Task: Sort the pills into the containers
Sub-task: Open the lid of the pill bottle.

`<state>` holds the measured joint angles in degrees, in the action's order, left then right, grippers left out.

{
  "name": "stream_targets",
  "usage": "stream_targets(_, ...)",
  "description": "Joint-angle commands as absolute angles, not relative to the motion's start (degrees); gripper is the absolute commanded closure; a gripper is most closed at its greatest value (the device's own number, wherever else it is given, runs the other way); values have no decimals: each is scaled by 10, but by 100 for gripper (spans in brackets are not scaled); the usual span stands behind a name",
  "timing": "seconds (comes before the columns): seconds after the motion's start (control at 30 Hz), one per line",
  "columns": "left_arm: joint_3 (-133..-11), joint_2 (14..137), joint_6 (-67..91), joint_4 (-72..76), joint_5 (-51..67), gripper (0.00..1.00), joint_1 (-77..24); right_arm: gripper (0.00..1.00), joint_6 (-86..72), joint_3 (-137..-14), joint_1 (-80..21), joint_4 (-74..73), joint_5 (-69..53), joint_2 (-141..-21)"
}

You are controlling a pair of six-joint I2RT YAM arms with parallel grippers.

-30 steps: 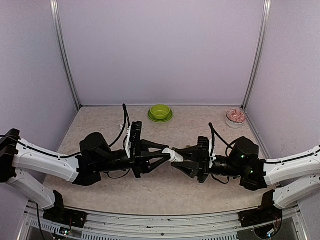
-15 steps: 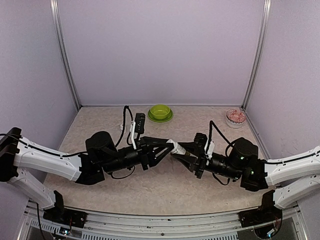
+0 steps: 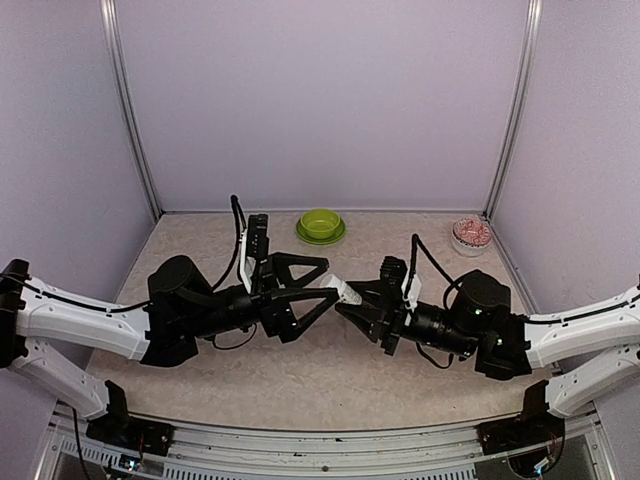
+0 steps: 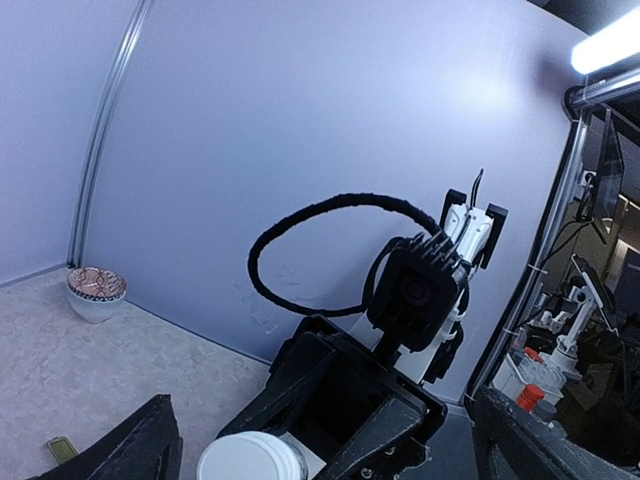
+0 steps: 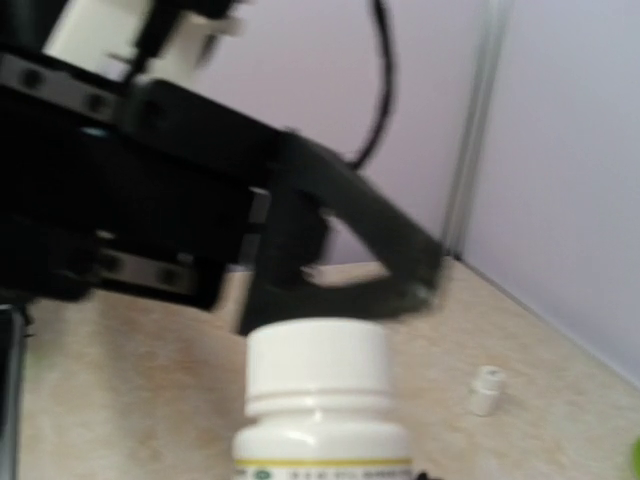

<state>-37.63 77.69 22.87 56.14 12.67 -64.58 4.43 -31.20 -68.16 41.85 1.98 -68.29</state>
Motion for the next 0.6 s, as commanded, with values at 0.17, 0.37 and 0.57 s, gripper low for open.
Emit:
stream_targets(0.17,-367,820,214,622,244,4,-633,79,6,-344,-700,447,-19,-728)
stream_targets(0.37,-353,818,194,642,241,7,-633,79,-10,-349,-700,444,12,-742)
stream_targets(0.57,-342,810,187,640,223,7,-633,79,-21,-341,-700,439,76,-735)
